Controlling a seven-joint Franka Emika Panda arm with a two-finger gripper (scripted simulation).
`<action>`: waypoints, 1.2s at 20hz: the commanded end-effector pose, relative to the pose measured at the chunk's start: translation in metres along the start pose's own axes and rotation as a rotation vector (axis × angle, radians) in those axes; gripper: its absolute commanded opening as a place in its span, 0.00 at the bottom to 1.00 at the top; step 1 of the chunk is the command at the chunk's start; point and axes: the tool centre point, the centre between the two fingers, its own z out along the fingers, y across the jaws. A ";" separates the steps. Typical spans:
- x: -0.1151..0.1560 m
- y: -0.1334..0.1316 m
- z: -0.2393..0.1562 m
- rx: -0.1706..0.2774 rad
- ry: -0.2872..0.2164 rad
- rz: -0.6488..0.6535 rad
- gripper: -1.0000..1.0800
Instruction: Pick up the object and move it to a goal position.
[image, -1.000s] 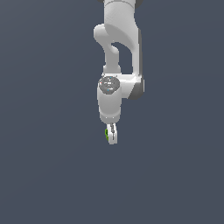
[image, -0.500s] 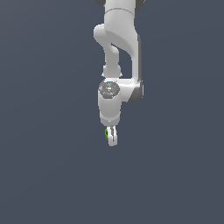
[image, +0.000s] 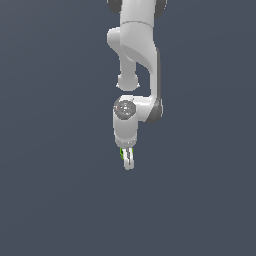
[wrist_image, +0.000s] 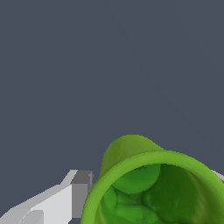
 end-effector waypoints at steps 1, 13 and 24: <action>0.000 0.001 0.002 -0.003 0.000 0.000 0.00; 0.006 0.004 0.000 -0.001 0.000 0.000 0.00; 0.077 0.047 -0.008 -0.001 -0.001 0.000 0.00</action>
